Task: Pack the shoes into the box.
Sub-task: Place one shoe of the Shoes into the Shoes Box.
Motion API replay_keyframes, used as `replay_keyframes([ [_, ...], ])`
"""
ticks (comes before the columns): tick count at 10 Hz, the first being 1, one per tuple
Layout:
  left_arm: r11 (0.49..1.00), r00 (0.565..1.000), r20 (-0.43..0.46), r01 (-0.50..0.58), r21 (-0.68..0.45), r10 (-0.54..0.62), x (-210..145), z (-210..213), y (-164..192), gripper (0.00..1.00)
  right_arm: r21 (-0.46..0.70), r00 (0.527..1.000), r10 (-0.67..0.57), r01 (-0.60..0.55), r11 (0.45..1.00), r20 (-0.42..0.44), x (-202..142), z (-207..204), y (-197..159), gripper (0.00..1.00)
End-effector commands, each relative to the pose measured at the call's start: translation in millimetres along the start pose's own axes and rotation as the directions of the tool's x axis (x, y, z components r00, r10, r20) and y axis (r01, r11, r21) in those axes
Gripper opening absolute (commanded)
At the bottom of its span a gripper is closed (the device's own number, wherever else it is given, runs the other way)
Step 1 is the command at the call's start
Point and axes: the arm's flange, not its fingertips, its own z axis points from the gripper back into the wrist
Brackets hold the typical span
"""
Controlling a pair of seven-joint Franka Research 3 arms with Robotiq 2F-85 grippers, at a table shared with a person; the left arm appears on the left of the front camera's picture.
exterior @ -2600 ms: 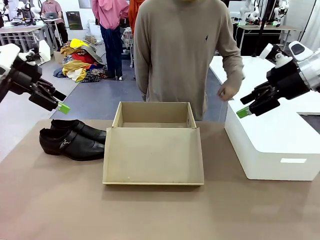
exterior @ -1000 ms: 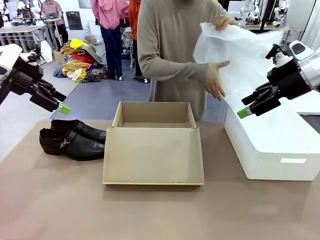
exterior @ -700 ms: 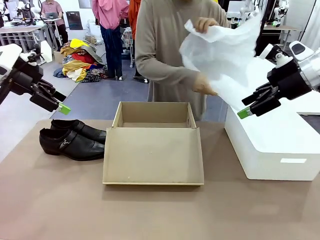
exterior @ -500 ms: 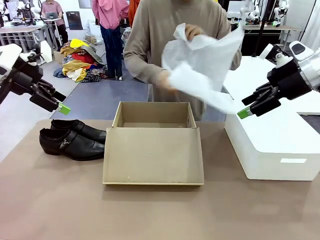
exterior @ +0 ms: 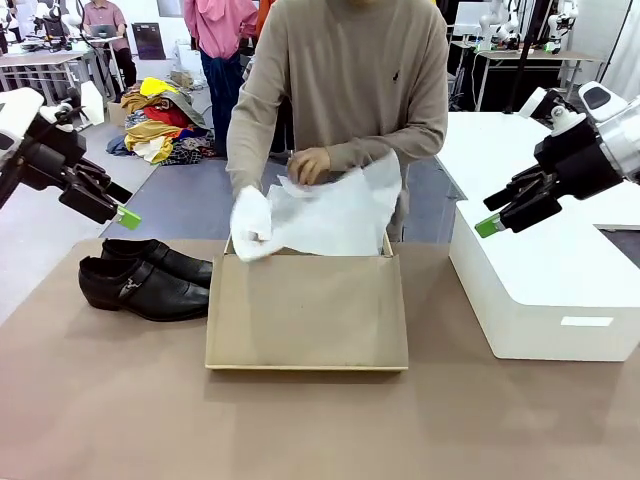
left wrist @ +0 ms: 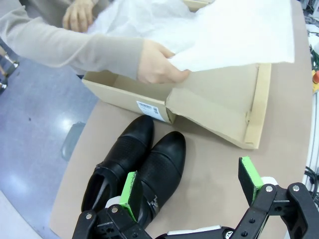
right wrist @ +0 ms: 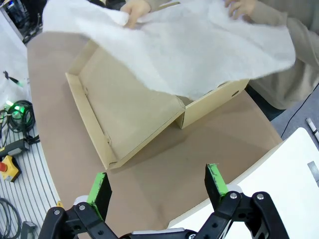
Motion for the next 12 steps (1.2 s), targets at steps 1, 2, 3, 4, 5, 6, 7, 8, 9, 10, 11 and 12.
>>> replay_keyframes([
  [1,1.0,1.0,0.022,0.016,-0.011,-0.016,-1.3,-0.6,2.2,1.0,0.007,0.999,0.03,-0.03,1.0,0.026,0.4,-1.7,-4.5,1.0],
  [2,1.0,1.0,0.022,0.016,-0.011,-0.016,-1.3,-0.6,2.2,1.0,0.007,0.999,0.03,-0.03,1.0,0.026,0.4,-1.7,-4.5,1.0],
  [3,1.0,1.0,0.022,0.016,-0.011,-0.016,-1.3,-0.6,2.2,1.0,0.007,0.999,0.03,-0.03,1.0,0.026,0.4,-1.7,-4.5,1.0],
  [4,1.0,1.0,0.022,0.016,-0.011,-0.016,-1.3,-0.6,2.2,1.0,0.007,0.999,0.03,-0.03,1.0,0.026,0.4,-1.7,-4.5,1.0],
  [5,1.0,1.0,0.022,0.016,-0.011,-0.016,-1.3,-0.6,2.2,1.0,0.007,0.999,0.03,-0.03,1.0,0.026,0.4,-1.7,-4.5,1.0],
  [6,1.0,1.0,0.022,0.016,-0.011,-0.016,-1.3,-0.6,2.2,1.0,0.007,0.999,0.03,-0.03,1.0,0.026,0.4,-1.7,-4.5,1.0],
  [7,1.0,1.0,0.0,0.0,0.0,0.0,-0.1,0.0,0.0,1.0,0.007,0.999,0.03,-0.03,1.0,0.026,0.4,-1.7,-4.5,1.0],
  [8,0.999,0.997,-0.057,0.052,0.016,-0.051,2.0,5.9,8.7,1.0,0.007,0.999,0.03,-0.03,1.0,0.026,0.4,-1.7,-4.5,1.0],
  [9,0.996,0.99,-0.104,0.092,0.014,-0.09,5.3,12.1,18.4,1.0,0.007,0.999,0.03,-0.03,1.0,0.026,0.4,-1.7,-4.5,1.0],
  [10,0.992,0.982,-0.148,0.123,0.01,-0.121,8.9,17.3,29.5,1.0,0.007,0.999,0.03,-0.03,1.0,0.026,0.4,-1.7,-4.5,1.0],
  [11,0.986,0.969,-0.184,0.167,-0.014,-0.167,12.6,20.7,40.6,1.0,0.007,0.999,0.03,-0.03,1.0,0.026,0.4,-1.7,-4.5,1.0],
  [12,0.975,0.946,-0.233,0.219,-0.046,-0.224,16.0,21.2,55.5,1.0,0.007,0.999,0.03,-0.03,1.0,0.026,0.4,-1.7,-4.5,1.0],
])
